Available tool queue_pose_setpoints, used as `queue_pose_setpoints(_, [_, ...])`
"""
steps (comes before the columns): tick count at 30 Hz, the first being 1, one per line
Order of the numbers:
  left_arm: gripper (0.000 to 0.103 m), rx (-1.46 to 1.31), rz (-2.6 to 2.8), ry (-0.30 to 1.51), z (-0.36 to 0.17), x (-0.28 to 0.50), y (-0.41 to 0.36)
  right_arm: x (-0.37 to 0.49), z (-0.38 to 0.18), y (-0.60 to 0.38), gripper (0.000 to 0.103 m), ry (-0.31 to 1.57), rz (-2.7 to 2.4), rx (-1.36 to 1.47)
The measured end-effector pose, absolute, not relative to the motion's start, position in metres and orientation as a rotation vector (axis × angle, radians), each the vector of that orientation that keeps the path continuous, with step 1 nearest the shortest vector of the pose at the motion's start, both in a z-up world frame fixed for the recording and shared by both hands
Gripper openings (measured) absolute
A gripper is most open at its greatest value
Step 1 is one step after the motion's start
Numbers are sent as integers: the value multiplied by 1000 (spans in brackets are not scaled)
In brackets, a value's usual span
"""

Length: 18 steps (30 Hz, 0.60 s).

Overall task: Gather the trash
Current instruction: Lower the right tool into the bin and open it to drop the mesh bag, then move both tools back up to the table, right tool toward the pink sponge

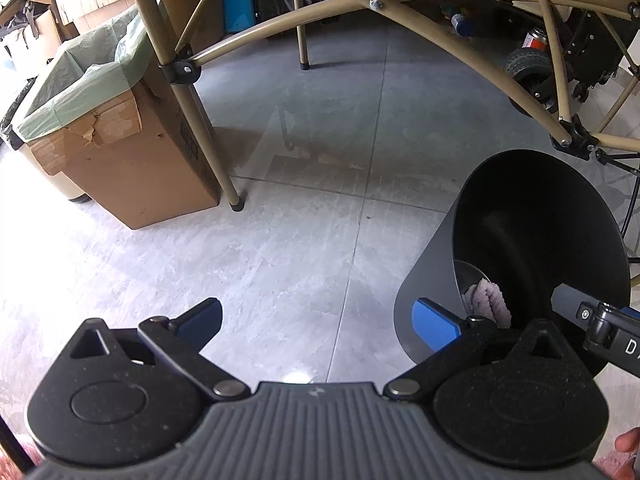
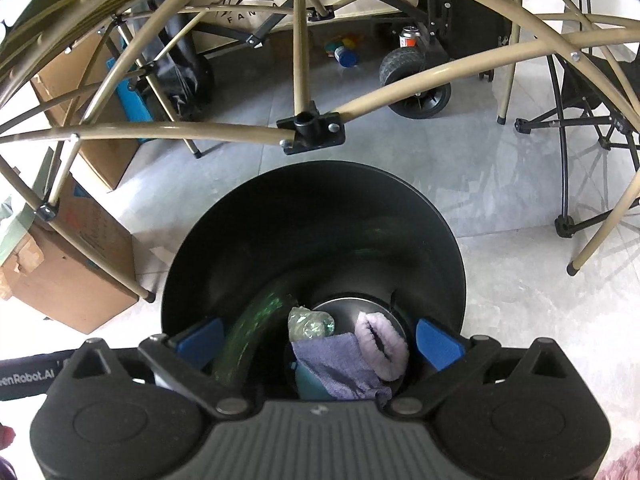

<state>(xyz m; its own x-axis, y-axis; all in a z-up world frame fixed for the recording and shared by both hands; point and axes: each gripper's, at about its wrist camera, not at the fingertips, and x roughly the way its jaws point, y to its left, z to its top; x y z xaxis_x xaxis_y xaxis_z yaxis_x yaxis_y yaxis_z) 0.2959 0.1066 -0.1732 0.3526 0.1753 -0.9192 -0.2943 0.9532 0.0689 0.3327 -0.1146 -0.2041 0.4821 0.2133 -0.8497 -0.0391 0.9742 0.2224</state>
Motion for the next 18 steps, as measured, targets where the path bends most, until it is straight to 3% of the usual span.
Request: queue_pose_setpoints(18, [103,-125,306,1098,-138,282,91,305,-150,-138,103,953,148,183])
